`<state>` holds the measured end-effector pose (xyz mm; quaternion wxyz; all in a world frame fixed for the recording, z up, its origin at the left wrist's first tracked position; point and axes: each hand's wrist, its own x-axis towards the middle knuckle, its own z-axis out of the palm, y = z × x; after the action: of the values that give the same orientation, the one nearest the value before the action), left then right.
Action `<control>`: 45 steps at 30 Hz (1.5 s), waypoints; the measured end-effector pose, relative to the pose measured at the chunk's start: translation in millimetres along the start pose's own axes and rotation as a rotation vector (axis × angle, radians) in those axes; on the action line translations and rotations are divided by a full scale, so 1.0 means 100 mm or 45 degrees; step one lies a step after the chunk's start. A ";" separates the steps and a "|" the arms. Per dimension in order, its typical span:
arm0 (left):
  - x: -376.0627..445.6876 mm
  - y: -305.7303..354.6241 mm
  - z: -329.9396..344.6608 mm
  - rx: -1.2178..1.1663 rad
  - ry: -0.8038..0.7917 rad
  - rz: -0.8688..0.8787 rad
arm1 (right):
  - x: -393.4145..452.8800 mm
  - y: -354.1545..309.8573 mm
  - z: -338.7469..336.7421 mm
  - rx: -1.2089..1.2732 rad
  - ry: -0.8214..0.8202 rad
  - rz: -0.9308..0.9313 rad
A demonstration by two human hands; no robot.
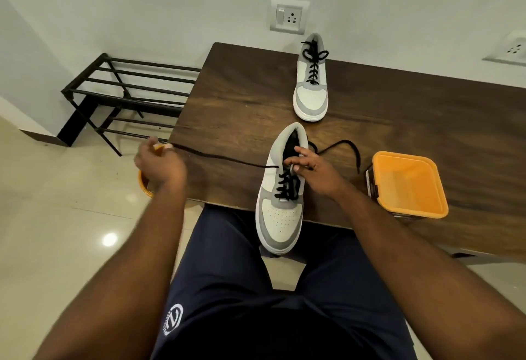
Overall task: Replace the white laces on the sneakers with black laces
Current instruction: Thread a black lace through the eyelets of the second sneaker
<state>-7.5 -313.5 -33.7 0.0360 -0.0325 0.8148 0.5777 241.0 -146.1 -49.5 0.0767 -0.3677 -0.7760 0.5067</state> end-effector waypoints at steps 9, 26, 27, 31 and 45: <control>-1.20 -0.20 0.55 0.205 -1.062 0.478 | -0.05 -0.07 0.02 -0.082 0.032 -0.023; -0.69 -0.03 0.34 0.074 -0.697 0.213 | -0.05 -0.02 0.05 -0.020 0.073 -0.063; -0.84 -0.01 0.37 0.094 -0.868 0.276 | -0.06 -0.02 0.04 -0.015 0.064 -0.065; -1.20 -0.07 0.48 0.214 -1.165 0.422 | -0.11 0.01 0.02 -0.093 0.116 -0.115; -1.14 -0.04 0.28 0.828 -0.616 1.030 | -0.42 0.04 0.22 -0.467 0.689 0.180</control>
<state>106.8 -287.5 -35.5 0.0056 0.4279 0.8667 0.2562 262.0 -188.0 -52.2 0.1771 -0.5496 -0.7782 0.2469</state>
